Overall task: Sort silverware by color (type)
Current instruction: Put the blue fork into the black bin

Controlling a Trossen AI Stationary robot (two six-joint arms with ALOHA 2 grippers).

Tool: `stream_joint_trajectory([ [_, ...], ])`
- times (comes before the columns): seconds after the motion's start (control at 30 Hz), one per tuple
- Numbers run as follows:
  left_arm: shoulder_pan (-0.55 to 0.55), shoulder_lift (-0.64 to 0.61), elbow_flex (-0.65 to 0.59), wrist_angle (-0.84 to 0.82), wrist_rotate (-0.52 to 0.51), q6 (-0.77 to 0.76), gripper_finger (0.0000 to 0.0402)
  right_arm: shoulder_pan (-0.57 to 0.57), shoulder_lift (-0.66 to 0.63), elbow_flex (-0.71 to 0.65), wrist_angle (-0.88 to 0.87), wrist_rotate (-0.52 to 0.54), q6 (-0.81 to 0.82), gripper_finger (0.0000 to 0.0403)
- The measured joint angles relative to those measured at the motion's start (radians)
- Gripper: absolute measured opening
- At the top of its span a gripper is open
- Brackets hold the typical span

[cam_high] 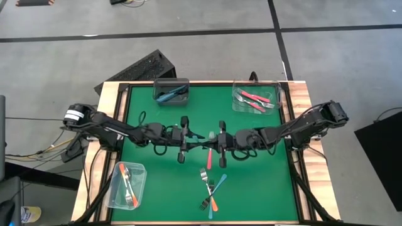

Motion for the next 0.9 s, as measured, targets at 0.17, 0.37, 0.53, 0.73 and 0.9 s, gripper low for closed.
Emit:
stream_joint_trajectory([
  [0.17,0.0,-0.024,0.0,-0.017,0.0,-0.004,0.0092,0.011,0.0,0.0,0.0,0.013,0.0,0.0011],
  [0.37,0.0,-0.028,0.0,-0.022,-0.01,-0.003,0.0096,0.014,0.0,0.0,-0.003,0.031,0.0,0.0011],
  [0.53,0.0,-0.028,0.0,-0.022,-0.011,0.004,0.0031,0.014,0.0,0.0,-0.01,0.036,0.0,0.0011],
  [0.73,-0.001,-0.028,0.0,-0.029,-0.009,0.03,0.0002,0.013,0.0,0.0,-0.014,0.041,0.0,0.0011],
  [0.9,0.022,-0.071,0.001,-0.191,-0.11,0.056,0.0,0.016,0.0,-0.001,-0.038,0.088,0.038,0.0038],
])
